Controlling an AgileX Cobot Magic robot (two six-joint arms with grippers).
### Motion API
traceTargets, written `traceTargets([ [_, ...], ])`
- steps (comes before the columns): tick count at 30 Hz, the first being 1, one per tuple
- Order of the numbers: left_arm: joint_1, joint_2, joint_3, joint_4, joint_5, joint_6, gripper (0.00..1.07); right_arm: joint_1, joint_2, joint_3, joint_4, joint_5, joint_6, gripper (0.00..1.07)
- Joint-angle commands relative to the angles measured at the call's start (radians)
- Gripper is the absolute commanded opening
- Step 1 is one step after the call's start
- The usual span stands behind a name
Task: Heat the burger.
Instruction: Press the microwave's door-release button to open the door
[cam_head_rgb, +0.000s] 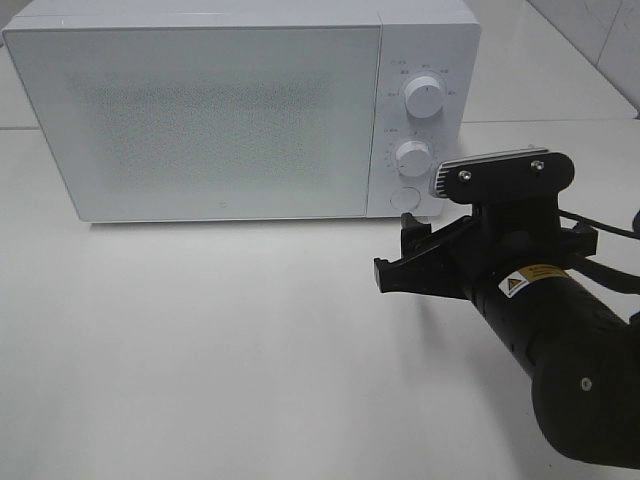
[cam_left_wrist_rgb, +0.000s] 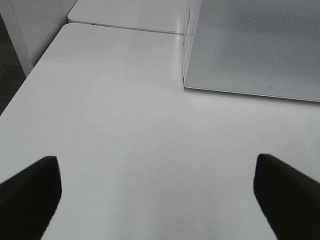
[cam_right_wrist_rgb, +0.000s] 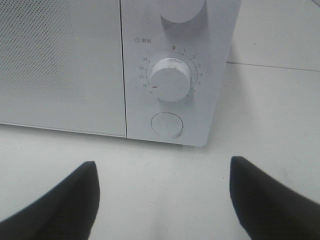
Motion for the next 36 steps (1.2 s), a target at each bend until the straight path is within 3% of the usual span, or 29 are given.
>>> traceTargets([
  [1, 0.004, -0.019, 0.004, -0.01, -0.007, 0.0, 1.0, 0.002, 0.001, -0.008, -0.002, -0.026, 0.105, 0.66],
  [8, 0.004, -0.019, 0.004, -0.01, -0.007, 0.0, 1.0, 0.002, 0.001, -0.008, -0.003, -0.028, 0.448, 0.56],
  [12, 0.004, -0.019, 0.004, -0.01, -0.007, 0.0, 1.0, 0.002, 0.001, -0.008, -0.004, -0.015, 0.823, 0.42],
  [14, 0.004, -0.019, 0.004, -0.01, -0.007, 0.0, 1.0, 0.002, 0.001, -0.008, -0.004, -0.01, 0.888, 0.39],
  [16, 0.004, -0.019, 0.004, -0.01, -0.007, 0.0, 1.0, 0.002, 0.001, -0.008, -0.009, 0.005, 1.146, 0.25],
  [19, 0.004, -0.019, 0.004, -0.01, -0.007, 0.0, 1.0, 0.002, 0.001, -0.008, -0.011, 0.005, 1.222, 0.22],
  [20, 0.004, -0.019, 0.004, -0.01, -0.007, 0.0, 1.0, 0.002, 0.001, -0.008, -0.011, 0.005, 1.355, 0.17],
  [26, 0.004, -0.019, 0.004, -0.01, -0.007, 0.0, 1.0, 0.002, 0.001, -0.008, -0.008, 0.072, 1.506, 0.0],
  [36, 0.004, -0.019, 0.004, -0.01, -0.007, 0.0, 1.0, -0.035, 0.028, -0.049, -0.036, 0.128, 1.585, 0.0],
])
